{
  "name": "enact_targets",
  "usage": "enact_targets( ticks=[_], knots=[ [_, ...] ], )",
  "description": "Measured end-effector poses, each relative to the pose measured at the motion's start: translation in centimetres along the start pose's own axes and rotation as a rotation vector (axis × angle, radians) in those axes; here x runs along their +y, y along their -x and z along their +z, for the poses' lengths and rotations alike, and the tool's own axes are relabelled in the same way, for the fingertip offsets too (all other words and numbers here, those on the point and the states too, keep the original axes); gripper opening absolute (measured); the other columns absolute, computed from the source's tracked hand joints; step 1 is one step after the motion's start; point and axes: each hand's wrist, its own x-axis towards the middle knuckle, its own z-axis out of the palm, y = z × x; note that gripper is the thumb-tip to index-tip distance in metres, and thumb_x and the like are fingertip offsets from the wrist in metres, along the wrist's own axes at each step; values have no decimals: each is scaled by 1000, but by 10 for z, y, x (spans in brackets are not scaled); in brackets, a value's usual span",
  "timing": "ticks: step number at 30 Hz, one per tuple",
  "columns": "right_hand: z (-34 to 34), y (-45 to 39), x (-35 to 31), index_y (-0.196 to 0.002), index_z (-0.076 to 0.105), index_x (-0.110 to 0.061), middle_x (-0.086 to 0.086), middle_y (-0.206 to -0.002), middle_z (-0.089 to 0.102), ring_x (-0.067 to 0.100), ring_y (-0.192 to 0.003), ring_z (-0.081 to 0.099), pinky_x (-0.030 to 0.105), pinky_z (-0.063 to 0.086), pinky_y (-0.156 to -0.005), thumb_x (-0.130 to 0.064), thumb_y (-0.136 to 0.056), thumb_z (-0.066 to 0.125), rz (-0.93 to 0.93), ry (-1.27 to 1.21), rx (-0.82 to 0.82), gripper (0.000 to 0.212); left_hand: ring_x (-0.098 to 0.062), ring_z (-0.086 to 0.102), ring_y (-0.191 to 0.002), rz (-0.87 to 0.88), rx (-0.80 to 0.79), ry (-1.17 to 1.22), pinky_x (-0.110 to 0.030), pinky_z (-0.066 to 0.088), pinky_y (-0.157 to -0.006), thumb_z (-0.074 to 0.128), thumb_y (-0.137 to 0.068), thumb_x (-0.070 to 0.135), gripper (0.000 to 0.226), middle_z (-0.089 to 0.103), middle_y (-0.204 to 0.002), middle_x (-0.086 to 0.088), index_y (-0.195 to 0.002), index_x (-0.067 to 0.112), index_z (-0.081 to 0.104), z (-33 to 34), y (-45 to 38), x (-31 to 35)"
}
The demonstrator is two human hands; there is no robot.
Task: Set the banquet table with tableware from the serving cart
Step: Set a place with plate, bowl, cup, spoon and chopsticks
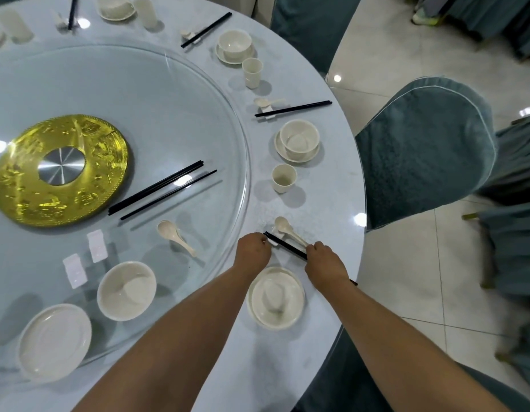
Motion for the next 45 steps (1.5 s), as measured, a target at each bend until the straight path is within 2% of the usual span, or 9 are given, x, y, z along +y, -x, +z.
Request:
enact_targets(
  ticks=[5, 9, 12, 17, 25, 33, 36, 39, 45],
  knots=[
    [-3, -1, 6, -113, 53, -9, 8, -109, 53, 23, -93, 52, 29, 37, -69, -3, -92, 43, -20, 18, 14, 24, -23, 64, -96, -3, 3, -5, -25, 45, -78, 51, -93, 17, 25, 72, -99, -8, -105, 8, 72, 6, 1, 0],
    [-8, -2, 6, -107, 55, -9, 7, -106, 53, 25, -93, 52, 33, 44, -73, -22, -95, 46, 18, -64, 69, 20, -22, 64, -91, -17, -7, -8, -24, 44, -74, 51, -93, 17, 24, 71, -94, -7, -99, 8, 72, 8, 0, 0],
    [-13, -12, 4, -108, 57, -8, 8, -107, 52, 28, -96, 55, 35, 48, -75, -25, -101, 43, 13, -83, 111, 22, -22, 64, -89, -7, -11, -24, -25, 46, -75, 49, -93, 17, 25, 72, -91, -7, -97, 7, 73, 7, -1, -1],
    [-21, -29, -1, -112, 56, -8, 10, -114, 52, 29, -101, 54, 36, 45, -77, -27, -99, 48, 34, -87, 14, 25, -18, 60, -80, -7, -28, -37, -26, 46, -72, 49, -92, 16, 25, 71, -87, -6, -92, 8, 72, 7, -3, -4],
    [-33, -34, -2, -108, 57, -9, 9, -111, 54, 27, -98, 55, 31, 38, -68, -10, -93, 50, 29, 20, 12, 17, -20, 63, -83, -12, -49, 1, -27, 48, -76, 50, -92, 16, 24, 71, -90, -6, -94, 8, 72, 8, -4, -6],
    [-45, -39, -1, -113, 56, -13, 6, -115, 52, 24, -102, 52, 30, 40, -69, -10, -93, 51, 5, 118, 50, 21, -22, 64, -84, -2, -79, -15, -32, 51, -79, 47, -92, 14, 24, 71, -89, -10, -89, 7, 70, 8, -4, -5],
    [-44, -38, -1, -117, 53, -14, 6, -117, 52, 24, -103, 51, 31, 44, -73, -10, -92, 51, 25, 72, 65, 25, -18, 57, -70, -9, -84, -6, -30, 48, -69, 47, -91, 14, 25, 67, -77, -10, -82, 3, 68, 6, -3, -6],
    [-39, -31, 4, -115, 56, -12, 7, -113, 54, 25, -98, 53, 34, 46, -74, -20, -98, 48, 31, -4, 134, 21, -12, 43, -55, -17, -93, -20, -24, 36, -55, 47, -90, 13, 29, 48, -57, 0, -62, 10, 52, 3, -4, -7],
    [-16, -15, 18, -109, 62, -17, 1, -108, 55, 22, -98, 56, 33, 48, -75, -45, -97, 49, -83, -78, 55, 34, -11, 35, -51, -23, -97, -22, -22, 28, -48, 47, -88, 12, 27, 39, -53, 1, -61, 11, 45, 0, -3, -13]
  ],
)
